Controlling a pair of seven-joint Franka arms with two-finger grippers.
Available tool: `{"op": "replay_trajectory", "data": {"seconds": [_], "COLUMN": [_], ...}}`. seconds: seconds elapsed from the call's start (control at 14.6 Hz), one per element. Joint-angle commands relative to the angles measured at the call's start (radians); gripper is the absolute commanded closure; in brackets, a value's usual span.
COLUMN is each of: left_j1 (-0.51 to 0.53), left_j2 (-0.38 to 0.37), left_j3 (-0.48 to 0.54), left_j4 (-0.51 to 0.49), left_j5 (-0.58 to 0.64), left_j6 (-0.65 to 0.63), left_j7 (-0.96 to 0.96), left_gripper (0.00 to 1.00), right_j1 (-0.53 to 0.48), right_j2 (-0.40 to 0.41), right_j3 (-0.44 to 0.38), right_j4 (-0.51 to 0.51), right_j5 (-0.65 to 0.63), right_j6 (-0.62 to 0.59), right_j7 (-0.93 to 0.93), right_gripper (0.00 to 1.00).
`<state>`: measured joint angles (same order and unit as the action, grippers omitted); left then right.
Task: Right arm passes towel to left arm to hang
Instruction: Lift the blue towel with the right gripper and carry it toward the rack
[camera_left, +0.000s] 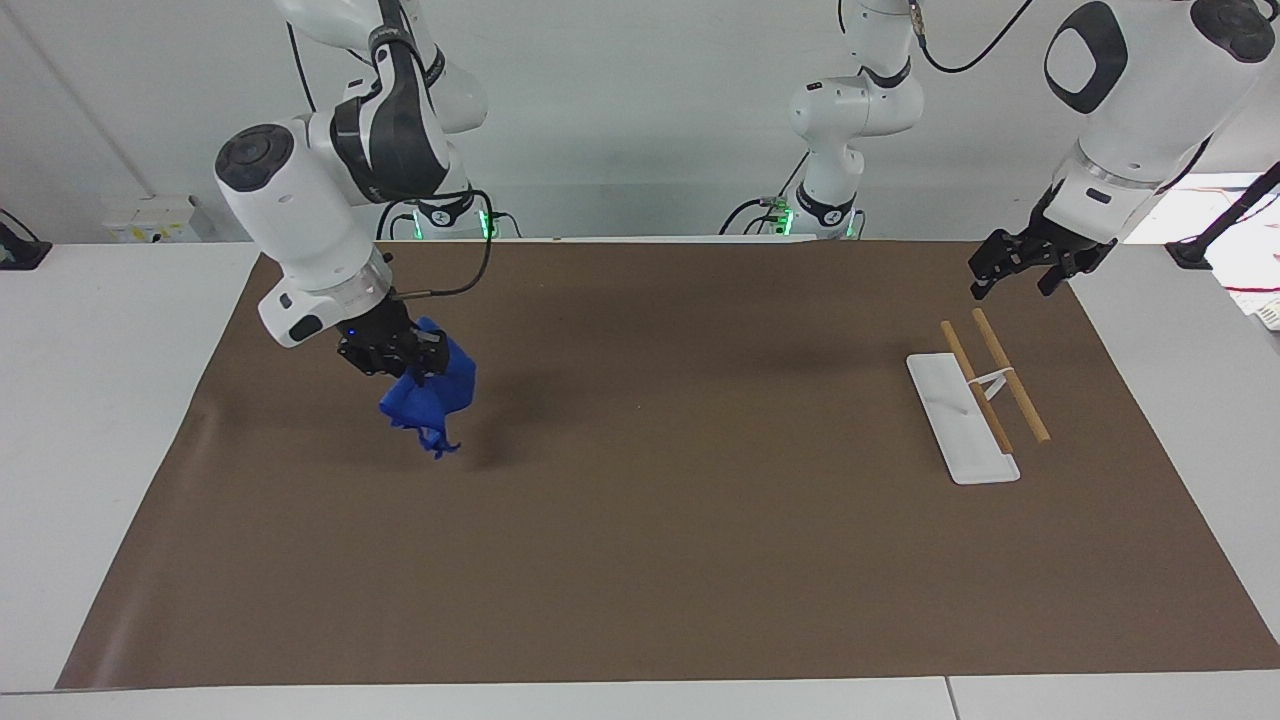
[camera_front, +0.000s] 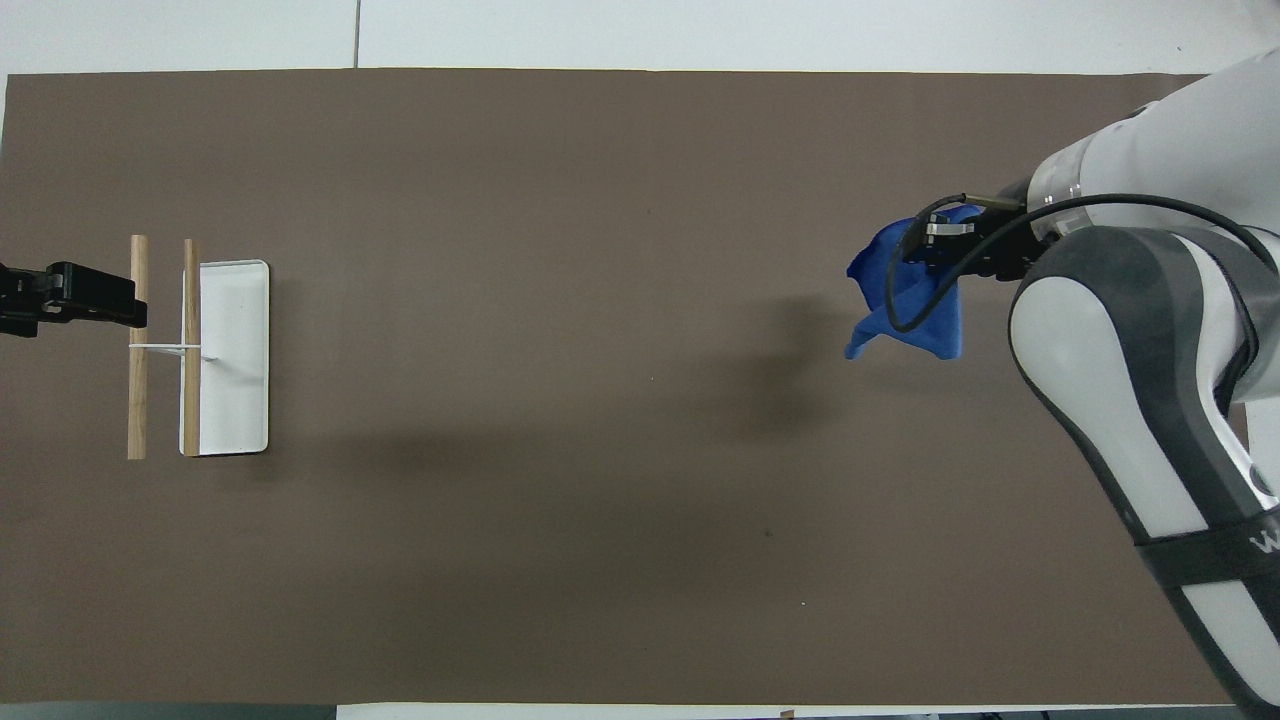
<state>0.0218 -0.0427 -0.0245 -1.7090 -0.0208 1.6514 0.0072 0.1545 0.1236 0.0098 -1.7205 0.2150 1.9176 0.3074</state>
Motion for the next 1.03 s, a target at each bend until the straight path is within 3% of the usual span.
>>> {"op": "replay_trajectory", "data": {"seconds": [0.0, 0.55, 0.96], "left_j1": [0.006, 0.006, 0.006], "left_j2": [-0.02, -0.02, -0.02], "left_j3": [-0.003, -0.003, -0.003], "left_j4": [-0.015, -0.015, -0.017], "left_j5": [0.019, 0.019, 0.019], "left_j6": [-0.001, -0.001, -0.001], "left_j7": [0.005, 0.005, 0.004], "left_gripper": [0.0, 0.0, 0.0], "right_j1": [0.043, 0.261, 0.313], "right_j2": [0.031, 0.062, 0.068], "right_j3": [0.009, 0.009, 0.012], "right_j4": [0.071, 0.075, 0.079], "right_j5": [0.123, 0.417, 0.707], "right_j6": [0.027, 0.368, 0.489], "right_j7": [0.192, 0.648, 0.722], "right_gripper": [1.0, 1.0, 1.0]}}
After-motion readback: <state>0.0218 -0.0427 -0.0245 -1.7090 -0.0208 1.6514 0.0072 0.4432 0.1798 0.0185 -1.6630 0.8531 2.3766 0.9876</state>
